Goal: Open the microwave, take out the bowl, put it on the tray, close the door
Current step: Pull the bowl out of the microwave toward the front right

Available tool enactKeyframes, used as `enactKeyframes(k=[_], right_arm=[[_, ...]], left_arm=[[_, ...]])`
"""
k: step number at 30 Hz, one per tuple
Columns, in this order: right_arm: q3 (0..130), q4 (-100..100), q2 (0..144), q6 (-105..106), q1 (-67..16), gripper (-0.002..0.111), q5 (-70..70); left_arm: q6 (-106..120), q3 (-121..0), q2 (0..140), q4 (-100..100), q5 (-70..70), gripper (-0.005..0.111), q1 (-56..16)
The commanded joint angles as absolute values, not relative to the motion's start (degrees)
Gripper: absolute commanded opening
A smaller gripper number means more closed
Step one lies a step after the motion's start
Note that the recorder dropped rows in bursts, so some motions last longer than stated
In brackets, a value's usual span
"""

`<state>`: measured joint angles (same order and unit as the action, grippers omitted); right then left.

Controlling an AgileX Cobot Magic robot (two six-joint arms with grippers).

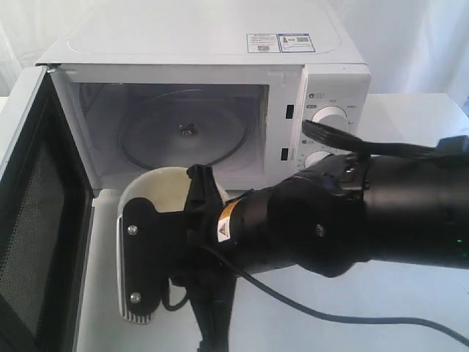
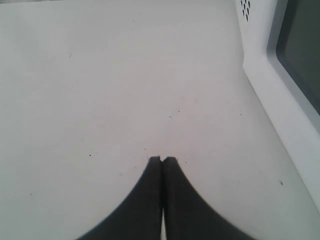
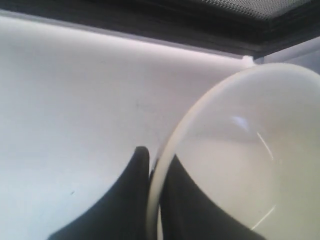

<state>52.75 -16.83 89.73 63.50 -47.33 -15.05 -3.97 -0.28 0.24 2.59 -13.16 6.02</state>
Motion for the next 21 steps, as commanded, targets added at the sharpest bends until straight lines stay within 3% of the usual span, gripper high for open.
enactKeyframes(k=[1, 7, 12, 21], right_arm=[[52.5, -4.7, 85.9, 50.6, -47.5, 0.000, -23.0], [52.5, -3.9, 82.1, 48.6, -47.5, 0.000, -31.5], [52.4, -1.3, 79.9, 46.8, -47.5, 0.000, -48.4], [43.0, 9.5, 73.2, 29.5, -47.4, 0.000, -52.2]], left_arm=[[-4.0, 0.0, 0.0, 2.1, -13.3, 0.000, 6.1], [-4.0, 0.0, 0.0, 2.1, -13.3, 0.000, 6.1], [-4.0, 0.0, 0.0, 2.1, -13.3, 0.000, 6.1], [-4.0, 0.0, 0.0, 2.1, -13.3, 0.000, 6.1]])
